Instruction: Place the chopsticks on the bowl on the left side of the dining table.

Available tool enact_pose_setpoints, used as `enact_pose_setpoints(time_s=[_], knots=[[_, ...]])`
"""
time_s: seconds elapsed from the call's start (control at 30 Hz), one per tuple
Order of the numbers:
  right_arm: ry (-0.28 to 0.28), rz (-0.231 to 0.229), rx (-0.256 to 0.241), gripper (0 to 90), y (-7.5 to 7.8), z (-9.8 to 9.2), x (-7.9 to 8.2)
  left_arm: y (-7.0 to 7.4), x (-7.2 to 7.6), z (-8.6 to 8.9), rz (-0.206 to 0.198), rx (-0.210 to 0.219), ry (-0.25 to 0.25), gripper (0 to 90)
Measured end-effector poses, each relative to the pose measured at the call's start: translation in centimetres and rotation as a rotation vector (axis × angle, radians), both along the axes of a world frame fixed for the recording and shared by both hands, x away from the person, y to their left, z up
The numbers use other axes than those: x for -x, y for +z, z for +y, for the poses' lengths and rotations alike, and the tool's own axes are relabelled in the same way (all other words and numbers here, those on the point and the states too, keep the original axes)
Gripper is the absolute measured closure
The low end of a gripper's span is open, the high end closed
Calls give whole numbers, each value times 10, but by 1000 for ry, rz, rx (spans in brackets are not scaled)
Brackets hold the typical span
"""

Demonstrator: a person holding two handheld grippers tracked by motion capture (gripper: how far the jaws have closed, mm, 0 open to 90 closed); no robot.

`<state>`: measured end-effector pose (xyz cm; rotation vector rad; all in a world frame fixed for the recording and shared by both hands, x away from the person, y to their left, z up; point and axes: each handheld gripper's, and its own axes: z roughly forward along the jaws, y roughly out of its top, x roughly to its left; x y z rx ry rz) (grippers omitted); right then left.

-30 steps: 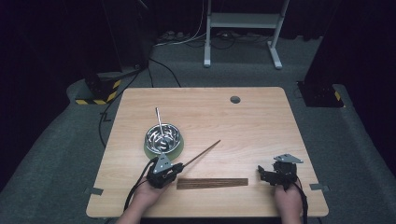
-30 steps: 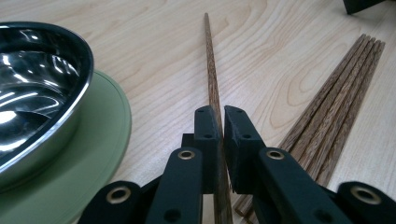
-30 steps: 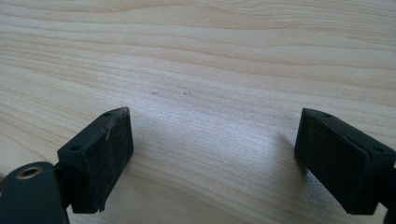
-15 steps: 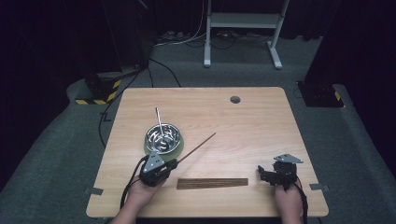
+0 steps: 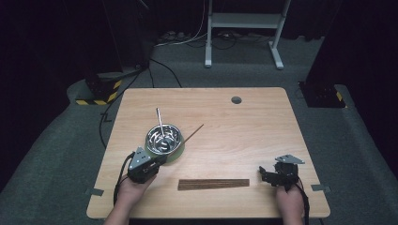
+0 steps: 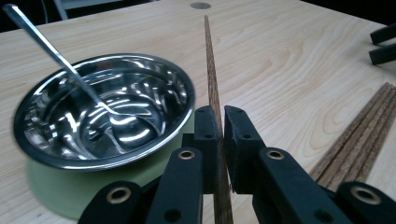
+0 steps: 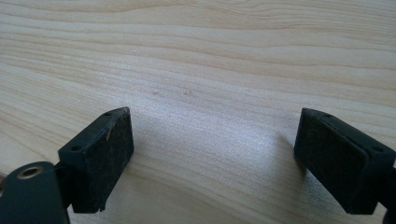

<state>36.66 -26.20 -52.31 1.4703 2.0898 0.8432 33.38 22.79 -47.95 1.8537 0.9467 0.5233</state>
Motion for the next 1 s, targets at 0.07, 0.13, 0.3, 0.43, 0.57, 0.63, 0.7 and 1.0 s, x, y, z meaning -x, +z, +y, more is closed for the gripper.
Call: enact_pose_setpoints(time_s=[0.07, 0.13, 0.3, 0.43, 0.57, 0.63, 0.7, 1.0], knots=[[0, 0, 0, 114, 0, 0, 0, 1, -1, 8, 1, 6, 20, 837], [0, 0, 0, 114, 0, 0, 0, 1, -1, 12, 1, 8, 30, 837], [0, 0, 0, 114, 0, 0, 0, 1, -3, 20, 0, 10, 52, 837], [0, 0, 0, 114, 0, 0, 0, 0, -4, 26, 1, 10, 74, 837], [0, 0, 0, 114, 0, 0, 0, -4, -6, 28, -7, 58, 121, 837], [0, 0, 0, 114, 0, 0, 0, -5, -7, 32, -3, 47, 125, 837], [0, 0, -1, 115, 0, 0, 0, -7, -9, 35, 1, 32, 134, 837], [0, 0, -1, 116, 0, 0, 0, -10, -14, 48, 16, -4, 158, 837]])
